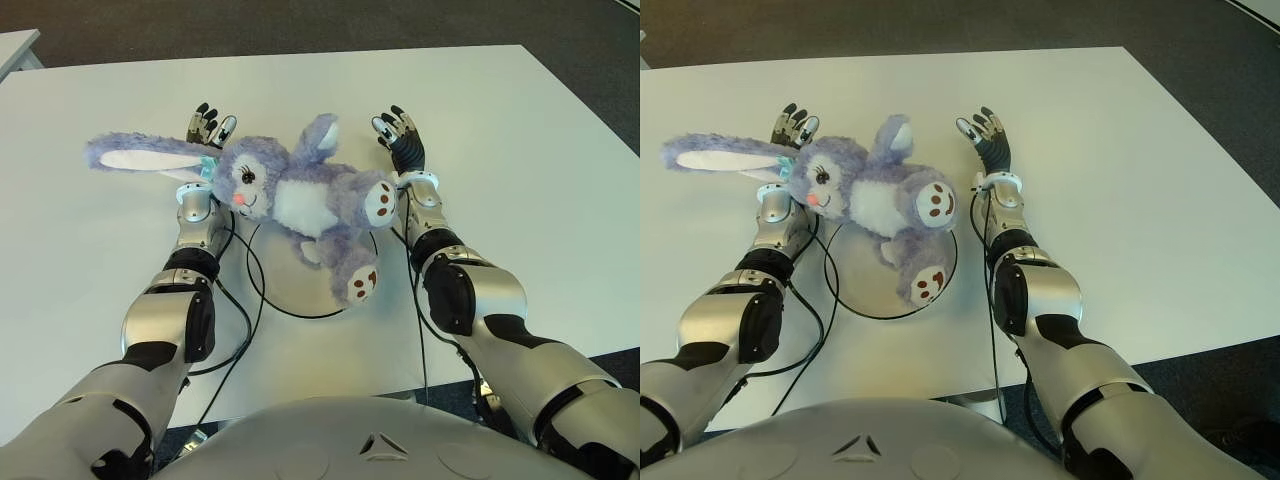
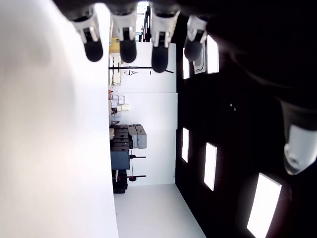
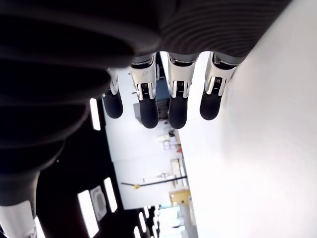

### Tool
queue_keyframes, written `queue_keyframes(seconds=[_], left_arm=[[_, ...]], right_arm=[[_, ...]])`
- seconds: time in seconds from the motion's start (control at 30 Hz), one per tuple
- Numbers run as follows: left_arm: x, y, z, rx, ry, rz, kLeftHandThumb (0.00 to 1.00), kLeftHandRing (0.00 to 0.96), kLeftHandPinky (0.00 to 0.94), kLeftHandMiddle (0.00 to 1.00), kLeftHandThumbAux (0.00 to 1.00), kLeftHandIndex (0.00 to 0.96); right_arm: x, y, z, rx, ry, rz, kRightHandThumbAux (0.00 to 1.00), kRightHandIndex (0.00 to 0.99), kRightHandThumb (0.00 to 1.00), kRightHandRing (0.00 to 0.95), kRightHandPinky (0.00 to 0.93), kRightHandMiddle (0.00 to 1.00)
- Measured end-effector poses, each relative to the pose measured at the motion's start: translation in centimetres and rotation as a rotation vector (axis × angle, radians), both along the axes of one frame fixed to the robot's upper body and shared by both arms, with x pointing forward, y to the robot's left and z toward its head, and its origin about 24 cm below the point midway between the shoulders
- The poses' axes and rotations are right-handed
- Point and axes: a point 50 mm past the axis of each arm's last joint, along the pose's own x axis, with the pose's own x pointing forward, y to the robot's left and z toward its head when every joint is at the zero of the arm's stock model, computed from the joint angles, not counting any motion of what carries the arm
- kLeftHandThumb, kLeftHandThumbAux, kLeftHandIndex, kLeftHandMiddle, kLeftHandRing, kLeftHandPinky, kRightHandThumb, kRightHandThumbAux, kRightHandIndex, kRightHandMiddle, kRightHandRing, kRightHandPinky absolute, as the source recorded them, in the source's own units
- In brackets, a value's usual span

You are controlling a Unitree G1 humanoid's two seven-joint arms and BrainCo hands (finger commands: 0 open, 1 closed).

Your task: Put the doll into the plate.

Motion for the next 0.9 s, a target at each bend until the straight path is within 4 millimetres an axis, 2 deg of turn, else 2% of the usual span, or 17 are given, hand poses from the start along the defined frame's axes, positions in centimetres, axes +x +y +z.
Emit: queue_keyframes(seconds=[0.43, 0.9], left_arm=[[-0.1, 0.1, 0.0, 0.000, -0.005, 0.001, 0.000, 0.063, 0.000, 0.115, 0.522, 0.036], [-0.2, 0.1, 0.0, 0.001, -0.010, 0.003, 0.000, 0.064, 0.000, 0.119, 0.528, 0.035]], right_arm=[[-0.4, 0.6, 0.1, -0.007, -0.072, 0.021, 0.604, 0.106, 0.059, 0.134, 0.117, 0.155], [-0.7, 1.1, 0.1, -0.013, -0.101, 0.019, 0.627, 0.097, 0.031, 0.120, 0.108, 0.137]])
